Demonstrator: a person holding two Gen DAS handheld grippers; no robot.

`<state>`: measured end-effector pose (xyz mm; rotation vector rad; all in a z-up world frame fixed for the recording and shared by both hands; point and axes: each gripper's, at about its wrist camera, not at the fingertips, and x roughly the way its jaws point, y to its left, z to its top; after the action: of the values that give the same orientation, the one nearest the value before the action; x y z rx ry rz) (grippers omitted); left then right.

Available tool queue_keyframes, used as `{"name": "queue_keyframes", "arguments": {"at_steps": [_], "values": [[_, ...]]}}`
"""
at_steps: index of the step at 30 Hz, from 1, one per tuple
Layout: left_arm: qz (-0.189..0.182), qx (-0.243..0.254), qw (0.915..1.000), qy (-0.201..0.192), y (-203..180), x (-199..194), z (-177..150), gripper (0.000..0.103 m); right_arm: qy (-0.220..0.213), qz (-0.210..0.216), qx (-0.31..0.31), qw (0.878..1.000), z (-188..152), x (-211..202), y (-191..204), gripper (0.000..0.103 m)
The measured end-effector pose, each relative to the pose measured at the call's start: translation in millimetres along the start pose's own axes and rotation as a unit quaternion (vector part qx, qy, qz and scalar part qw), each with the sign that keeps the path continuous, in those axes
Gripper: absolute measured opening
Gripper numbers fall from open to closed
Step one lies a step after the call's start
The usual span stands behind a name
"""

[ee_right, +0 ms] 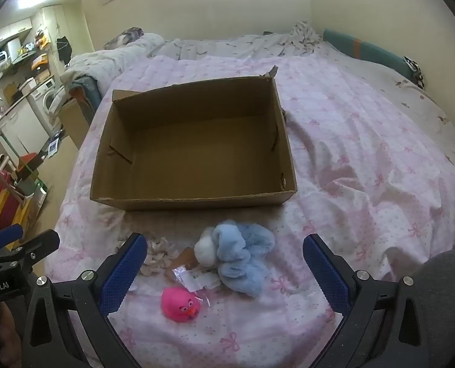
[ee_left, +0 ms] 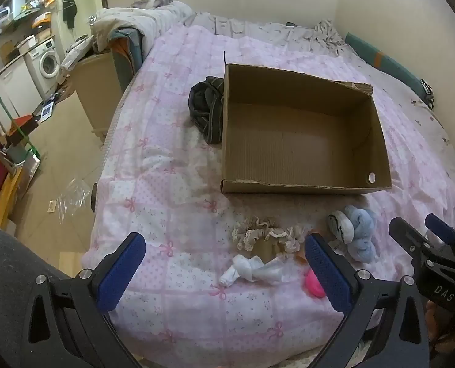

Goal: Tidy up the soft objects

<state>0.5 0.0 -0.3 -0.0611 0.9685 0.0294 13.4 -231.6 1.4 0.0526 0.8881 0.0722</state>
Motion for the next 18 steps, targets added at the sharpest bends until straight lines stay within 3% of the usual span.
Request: {"name": "queue_keyframes", "arguments": {"at_steps": [18], "values": [[0.0,-0.003,1.0,-0.003,1.5,-1.2,0.2,0.103,-0.002,0.0,-0.001,1.0,0.0,0.8,0.8,0.103]]}}
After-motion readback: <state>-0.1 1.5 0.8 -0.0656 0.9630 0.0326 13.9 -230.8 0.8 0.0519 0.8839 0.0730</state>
